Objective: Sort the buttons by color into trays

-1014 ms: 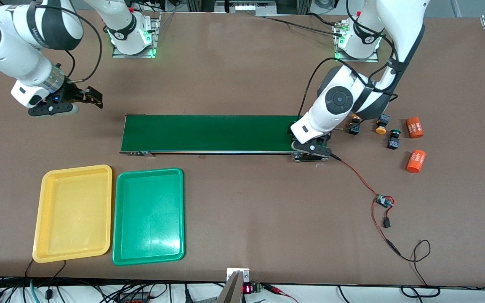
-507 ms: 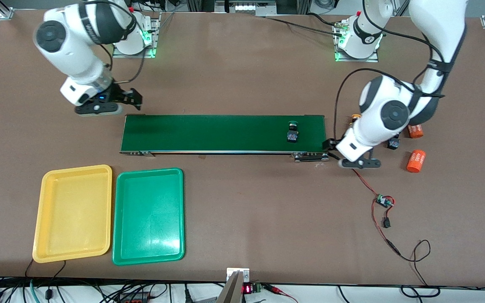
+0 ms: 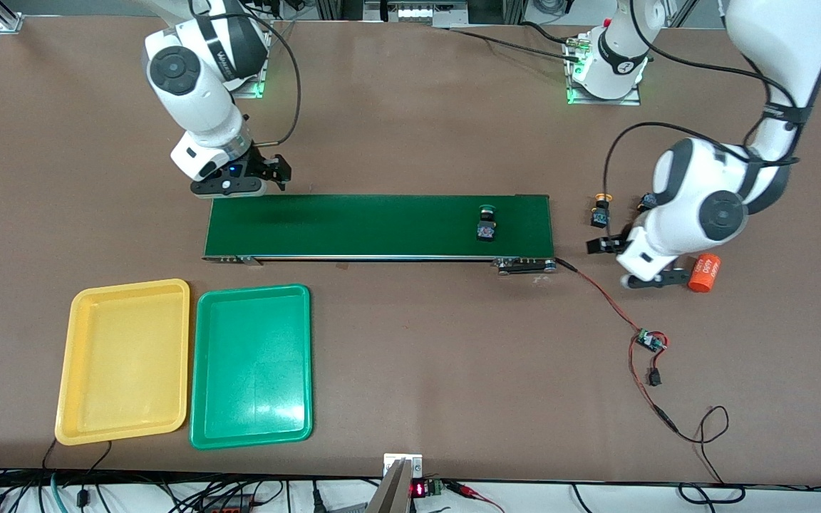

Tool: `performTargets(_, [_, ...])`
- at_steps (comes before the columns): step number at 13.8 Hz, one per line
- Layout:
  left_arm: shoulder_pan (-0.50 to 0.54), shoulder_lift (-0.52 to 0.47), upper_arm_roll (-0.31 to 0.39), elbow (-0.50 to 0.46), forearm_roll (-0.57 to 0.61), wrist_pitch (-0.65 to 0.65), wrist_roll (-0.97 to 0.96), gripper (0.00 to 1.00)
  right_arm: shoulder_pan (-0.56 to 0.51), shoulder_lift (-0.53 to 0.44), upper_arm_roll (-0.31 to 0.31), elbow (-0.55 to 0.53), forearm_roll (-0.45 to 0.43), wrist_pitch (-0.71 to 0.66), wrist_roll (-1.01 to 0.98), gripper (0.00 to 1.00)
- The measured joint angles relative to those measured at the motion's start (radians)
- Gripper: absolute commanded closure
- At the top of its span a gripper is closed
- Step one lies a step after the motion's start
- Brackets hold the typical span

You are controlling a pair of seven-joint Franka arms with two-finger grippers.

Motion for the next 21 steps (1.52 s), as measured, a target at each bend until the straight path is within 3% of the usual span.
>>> performTargets(3, [0.094,0.002,0.002,-0.021,0.0,-0.018,0.132,0.0,0.041,0.05,0.0,0.044,-0.008,0.003,0.107,0.0])
performTargets(7, [0.088,0.004,-0.011,-0.114,0.0,-0.012,0.151,0.0,0.061,0.11,0.0,0.106,-0.008,0.004,0.188,0.0])
performTargets(10, [0.09,0.0,-0.011,-0.116,0.004,0.012,0.151,0.0,0.064,0.146,0.0,0.14,-0.008,0.004,0.189,0.0])
performTargets(14, [0.113,-0.011,0.0,-0.113,0.189,0.056,0.15,0.0,0.065,0.164,0.0,0.15,-0.008,0.004,0.189,0.0])
performTargets(21, [0.135,0.002,0.005,-0.108,0.253,0.107,0.359,0.0,0.065,0.164,0.0,0.152,-0.008,0.004,0.189,0.0])
